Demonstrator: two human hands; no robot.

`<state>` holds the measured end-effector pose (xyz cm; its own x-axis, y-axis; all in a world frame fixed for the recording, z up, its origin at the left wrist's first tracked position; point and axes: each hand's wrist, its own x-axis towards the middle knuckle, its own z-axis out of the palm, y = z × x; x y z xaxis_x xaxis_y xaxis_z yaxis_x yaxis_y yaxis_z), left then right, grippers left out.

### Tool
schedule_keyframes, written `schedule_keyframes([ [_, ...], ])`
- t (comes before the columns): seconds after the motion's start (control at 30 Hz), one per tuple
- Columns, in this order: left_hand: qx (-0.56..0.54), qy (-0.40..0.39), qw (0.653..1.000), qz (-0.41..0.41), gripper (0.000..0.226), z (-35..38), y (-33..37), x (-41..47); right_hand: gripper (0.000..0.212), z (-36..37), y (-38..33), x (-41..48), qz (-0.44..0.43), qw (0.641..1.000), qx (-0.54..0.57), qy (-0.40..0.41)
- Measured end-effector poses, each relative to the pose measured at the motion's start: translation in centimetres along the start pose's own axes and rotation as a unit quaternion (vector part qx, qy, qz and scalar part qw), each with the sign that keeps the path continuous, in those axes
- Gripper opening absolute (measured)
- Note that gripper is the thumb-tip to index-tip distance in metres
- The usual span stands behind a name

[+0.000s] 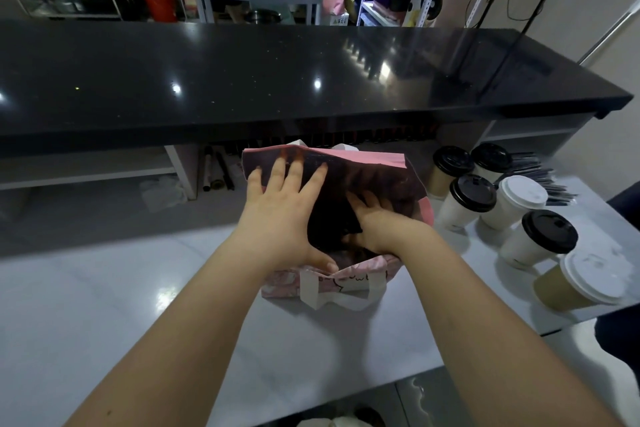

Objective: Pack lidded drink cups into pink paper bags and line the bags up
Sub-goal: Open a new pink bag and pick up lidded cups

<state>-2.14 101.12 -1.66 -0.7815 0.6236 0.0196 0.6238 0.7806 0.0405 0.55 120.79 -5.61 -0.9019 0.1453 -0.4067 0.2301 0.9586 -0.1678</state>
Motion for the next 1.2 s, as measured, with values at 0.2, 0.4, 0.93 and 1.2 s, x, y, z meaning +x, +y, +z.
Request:
schedule_keyframes([
  [0.2,0.007,0.001,1.000,0.005,0.144,0.1,0.5,-0.1,0.086,1.9,0.3,-0.8,0.007,0.999,-0.037,-0.009],
  [0.4,0.004,-0.001,1.000,0.001,0.138,-0.3,1.2,-0.1,0.084,2.2,0.4,-1.1,0.012,0.999,-0.028,-0.013],
  [0.93,-0.063,0.162,0.980,-0.095,0.042,-4.9,6.8,-1.4,0.033,-10.1,4.8,-9.1,-0.150,0.963,0.096,0.204],
  [1.2,-0.105,0.182,0.975,-0.071,0.041,-3.0,22.8,0.3,0.030,-6.5,17.6,-16.3,-0.166,0.949,0.122,0.239],
])
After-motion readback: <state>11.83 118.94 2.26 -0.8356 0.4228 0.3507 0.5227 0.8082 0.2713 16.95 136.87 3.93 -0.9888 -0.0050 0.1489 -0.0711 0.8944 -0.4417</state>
